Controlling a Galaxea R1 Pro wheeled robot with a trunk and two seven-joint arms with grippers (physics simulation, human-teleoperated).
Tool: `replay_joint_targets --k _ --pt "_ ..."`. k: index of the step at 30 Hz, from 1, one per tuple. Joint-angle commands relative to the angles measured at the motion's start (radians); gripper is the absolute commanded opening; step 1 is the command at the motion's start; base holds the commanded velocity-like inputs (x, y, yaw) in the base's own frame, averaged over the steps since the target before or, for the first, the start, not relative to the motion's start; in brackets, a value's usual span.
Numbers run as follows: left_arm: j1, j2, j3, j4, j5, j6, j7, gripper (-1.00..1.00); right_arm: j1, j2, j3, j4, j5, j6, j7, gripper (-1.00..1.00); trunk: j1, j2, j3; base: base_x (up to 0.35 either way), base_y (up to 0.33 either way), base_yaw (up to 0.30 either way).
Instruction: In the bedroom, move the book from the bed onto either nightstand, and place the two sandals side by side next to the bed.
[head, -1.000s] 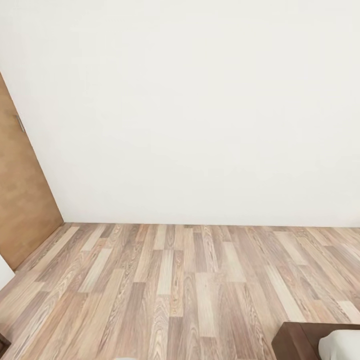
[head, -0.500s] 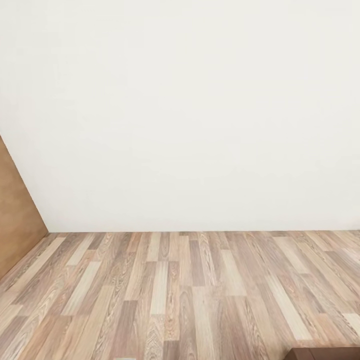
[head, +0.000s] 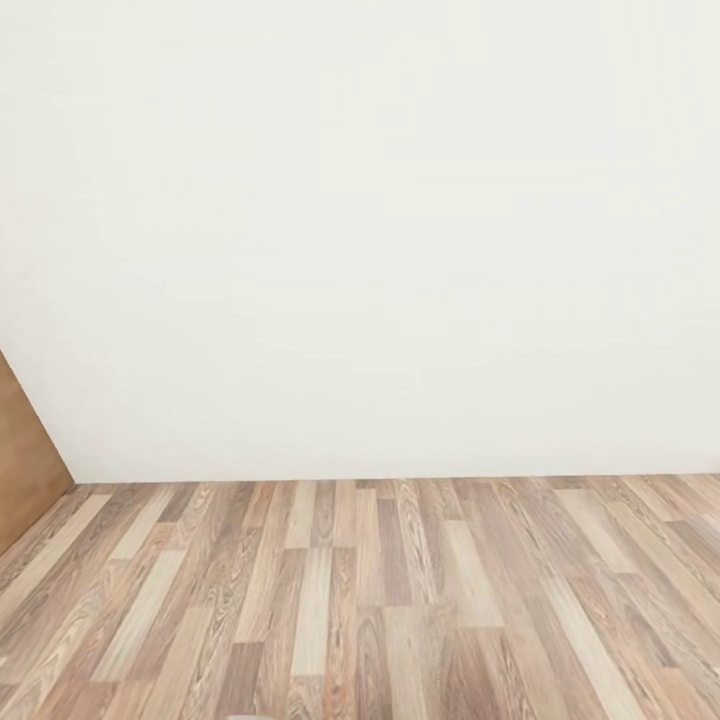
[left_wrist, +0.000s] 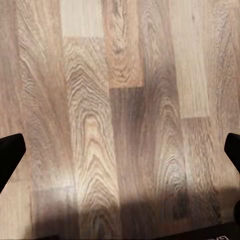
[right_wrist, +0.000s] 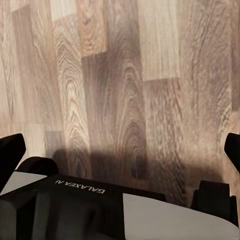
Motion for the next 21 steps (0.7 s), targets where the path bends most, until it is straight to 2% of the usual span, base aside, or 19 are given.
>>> replay_joint_targets --k 1,21 --pt "-0.001 0.0 -0.008 0.001 0.01 -0.004 -0.003 1.0 -0.001 0.0 -0.009 0.0 0.005 0.006 0.004 1.0 0.0 0.0 -0.001 0.327 0.0 -0.011" --pt "-0.001 0.0 -0.008 0.001 0.01 -0.004 -0.003 1.0 -0.001 0.0 -0.009 0.0 0.005 0.007 0.004 1.0 0.0 0.0 -0.001 0.327 0.0 -0.001"
